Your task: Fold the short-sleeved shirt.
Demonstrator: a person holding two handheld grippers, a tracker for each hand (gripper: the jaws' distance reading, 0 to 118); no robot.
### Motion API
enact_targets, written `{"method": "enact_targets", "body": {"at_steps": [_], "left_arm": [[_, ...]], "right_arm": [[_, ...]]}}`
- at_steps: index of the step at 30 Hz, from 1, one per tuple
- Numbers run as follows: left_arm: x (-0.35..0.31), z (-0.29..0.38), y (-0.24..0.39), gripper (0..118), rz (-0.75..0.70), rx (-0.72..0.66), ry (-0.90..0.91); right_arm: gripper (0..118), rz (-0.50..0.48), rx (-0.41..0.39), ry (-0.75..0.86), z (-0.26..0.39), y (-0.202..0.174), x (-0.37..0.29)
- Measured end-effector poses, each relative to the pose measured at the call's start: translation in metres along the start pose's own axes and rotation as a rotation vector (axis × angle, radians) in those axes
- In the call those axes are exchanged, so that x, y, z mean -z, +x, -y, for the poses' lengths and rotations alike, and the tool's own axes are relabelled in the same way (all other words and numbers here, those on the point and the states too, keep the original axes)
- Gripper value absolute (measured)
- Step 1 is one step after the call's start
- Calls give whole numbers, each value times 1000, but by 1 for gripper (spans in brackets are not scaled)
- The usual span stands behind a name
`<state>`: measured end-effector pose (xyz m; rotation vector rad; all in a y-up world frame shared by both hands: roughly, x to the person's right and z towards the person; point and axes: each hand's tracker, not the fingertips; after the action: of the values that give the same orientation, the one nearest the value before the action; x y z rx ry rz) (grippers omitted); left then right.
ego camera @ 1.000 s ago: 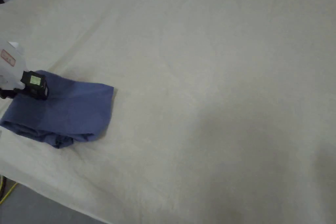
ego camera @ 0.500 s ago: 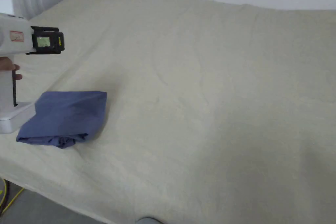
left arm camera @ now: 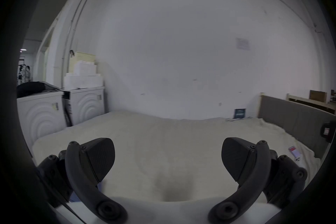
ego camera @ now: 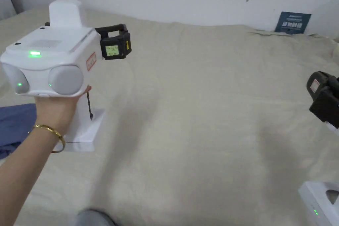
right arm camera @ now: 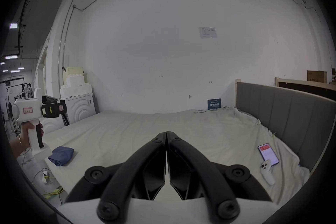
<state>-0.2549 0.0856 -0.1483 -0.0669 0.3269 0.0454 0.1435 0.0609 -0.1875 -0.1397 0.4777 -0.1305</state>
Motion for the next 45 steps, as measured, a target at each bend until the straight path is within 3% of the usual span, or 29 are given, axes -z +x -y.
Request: {"method": "enact_targets", "body": {"at_steps": [1,2,5,6,10,12,14,20,23,26,33,45], "left_arm": [[-5,4,16,118,3,0,16],[-9,9,30,118,11,7,30],[-23,22,70,118,33,40,54],[-28,27,81,118,44,53,67],[-37,50,109,115,67,58,80],[-40,61,119,102,86,50,57],[-41,73,125,76,98,49,44],[-43,96,130,18,101,30,-8],[-42,100,130,13,87,45,-12],[-39,98,127,0,88,51,-23],[-39,98,128,0,88,106,-20],[-40,105,119,0,97,76,-65]], "right_arm": [[0,10,-7,0,-1,3,-1],[0,9,-71,23,-1,5,-2],[0,36,-80,29,-12,16,-21],[0,91,-109,7,-9,20,-21],[0,105,-76,6,-3,24,-27],[0,120,-87,3,2,26,-30],[0,132,-98,1,6,24,-31],[0,149,-108,-8,17,31,-32],[0,163,-113,-10,25,31,-30],[0,171,-119,-18,31,30,-28],[0,180,-96,-27,40,27,-25],[0,204,-103,-29,43,21,-25]]}}
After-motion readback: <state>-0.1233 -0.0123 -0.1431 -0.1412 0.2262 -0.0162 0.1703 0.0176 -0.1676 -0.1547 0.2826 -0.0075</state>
